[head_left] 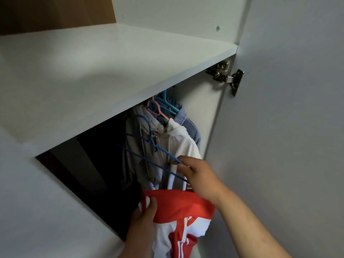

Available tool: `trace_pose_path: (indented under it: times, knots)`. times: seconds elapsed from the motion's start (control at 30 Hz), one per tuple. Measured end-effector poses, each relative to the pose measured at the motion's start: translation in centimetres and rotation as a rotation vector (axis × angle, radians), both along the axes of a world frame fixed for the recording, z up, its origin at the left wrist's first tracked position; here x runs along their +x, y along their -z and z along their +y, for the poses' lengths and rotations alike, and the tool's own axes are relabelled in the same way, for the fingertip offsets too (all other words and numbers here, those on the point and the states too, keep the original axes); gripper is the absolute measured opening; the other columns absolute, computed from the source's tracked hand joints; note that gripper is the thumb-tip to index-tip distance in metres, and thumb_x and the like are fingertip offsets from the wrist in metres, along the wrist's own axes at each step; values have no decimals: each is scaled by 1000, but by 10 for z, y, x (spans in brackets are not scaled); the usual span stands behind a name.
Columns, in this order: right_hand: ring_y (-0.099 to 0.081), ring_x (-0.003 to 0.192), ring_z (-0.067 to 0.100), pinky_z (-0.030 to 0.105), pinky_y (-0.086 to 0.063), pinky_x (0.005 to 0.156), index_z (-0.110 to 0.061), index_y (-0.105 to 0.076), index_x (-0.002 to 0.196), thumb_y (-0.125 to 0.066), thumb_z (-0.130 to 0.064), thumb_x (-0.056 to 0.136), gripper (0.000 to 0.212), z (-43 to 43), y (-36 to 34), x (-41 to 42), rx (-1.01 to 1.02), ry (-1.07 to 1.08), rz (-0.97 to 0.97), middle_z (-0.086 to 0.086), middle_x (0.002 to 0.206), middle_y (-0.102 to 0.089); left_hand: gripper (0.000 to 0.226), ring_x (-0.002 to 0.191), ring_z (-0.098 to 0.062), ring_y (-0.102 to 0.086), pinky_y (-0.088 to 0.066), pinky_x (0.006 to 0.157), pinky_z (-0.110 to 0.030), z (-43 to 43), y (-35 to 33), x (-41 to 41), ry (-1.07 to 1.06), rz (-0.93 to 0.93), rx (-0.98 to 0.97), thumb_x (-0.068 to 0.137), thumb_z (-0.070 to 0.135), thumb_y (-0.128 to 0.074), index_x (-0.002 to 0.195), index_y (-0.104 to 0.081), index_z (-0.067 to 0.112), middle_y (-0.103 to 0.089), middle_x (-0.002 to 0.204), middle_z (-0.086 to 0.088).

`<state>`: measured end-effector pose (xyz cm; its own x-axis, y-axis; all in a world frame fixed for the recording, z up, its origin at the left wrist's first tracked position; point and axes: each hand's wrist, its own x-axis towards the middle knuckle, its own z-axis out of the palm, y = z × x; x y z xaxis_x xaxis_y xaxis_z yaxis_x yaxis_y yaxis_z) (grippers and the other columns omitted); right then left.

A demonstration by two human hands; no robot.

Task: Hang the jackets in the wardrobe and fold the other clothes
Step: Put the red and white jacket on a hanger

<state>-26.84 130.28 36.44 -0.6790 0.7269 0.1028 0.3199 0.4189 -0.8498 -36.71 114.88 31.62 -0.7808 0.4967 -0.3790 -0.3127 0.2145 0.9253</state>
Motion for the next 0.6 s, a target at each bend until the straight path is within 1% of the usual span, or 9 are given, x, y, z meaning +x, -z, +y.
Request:
trace_pose_path:
  times: [0.07,0.13,0.23,0.3,0.4,0.43,0.47,0.5,0.6]
  knots:
    - [-54,68,2,12,-41,65,-14,-68,87,-55,-6,98,19,-16,1,25,60,164,85,-8,73,-64,12,87,-17,-68,-50,81,-26,0,-6,7,77,11,19,92,7,-64,102,-68,2,-70,95,-8]
    - [-57,68,-1,8,-42,65,-16,-70,87,-53,-1,98,24,-34,-4,44,-24,301,203,-2,76,-68,8,72,-10,-68,-49,73,-21,-6,-9,10,135,-39,49,90,3,-65,96,-70,4,-73,78,0]
    - [-56,64,-6,8,-42,64,-21,-68,84,-51,0,99,31,-62,-13,67,-109,300,221,-15,67,-63,13,63,-5,-68,-50,61,-9,-15,-17,13,286,-62,46,88,-3,-65,84,-72,8,-73,64,7]
    - [-47,57,-2,14,-37,60,-17,-70,87,-53,-6,100,24,-82,-12,80,-140,316,159,-11,63,-58,10,63,-10,-67,-48,55,-5,-25,-24,17,365,-71,54,88,-5,-65,84,-73,1,-72,61,5]
    - [-36,50,1,18,-30,52,-11,-69,86,-54,-11,100,21,-119,-9,96,-251,412,188,-6,60,-54,25,49,-5,-65,-47,46,-9,-43,-33,20,477,-147,76,85,-11,-63,68,-72,4,-69,54,-3]
    - [-35,49,2,19,-30,50,-11,-69,85,-54,-12,100,21,-134,-10,99,-282,438,191,-5,59,-53,21,49,-8,-66,-49,46,-13,-48,-34,21,525,-180,93,84,-11,-63,71,-73,2,-70,56,-7]
    - [-34,48,3,19,-29,49,-11,-68,84,-54,-12,100,22,-149,-11,100,-307,463,193,-5,58,-52,11,54,-13,-69,-52,50,-18,-54,-38,22,567,-213,110,81,-8,-66,79,-74,-1,-72,63,-11]
    - [-34,48,3,18,-29,49,-13,-69,82,-54,-11,99,23,-165,-13,100,-316,489,193,-5,58,-51,11,62,-20,-72,-55,59,-24,-60,-43,24,621,-241,129,75,-3,-70,85,-75,-2,-74,72,-16]
    - [-39,50,1,16,-32,51,-27,-71,77,-56,-10,97,30,-214,-19,101,-206,621,151,-8,55,-50,31,78,-34,-72,-54,80,-39,-81,-55,23,793,-315,181,54,12,-77,83,-78,1,-73,89,-27]
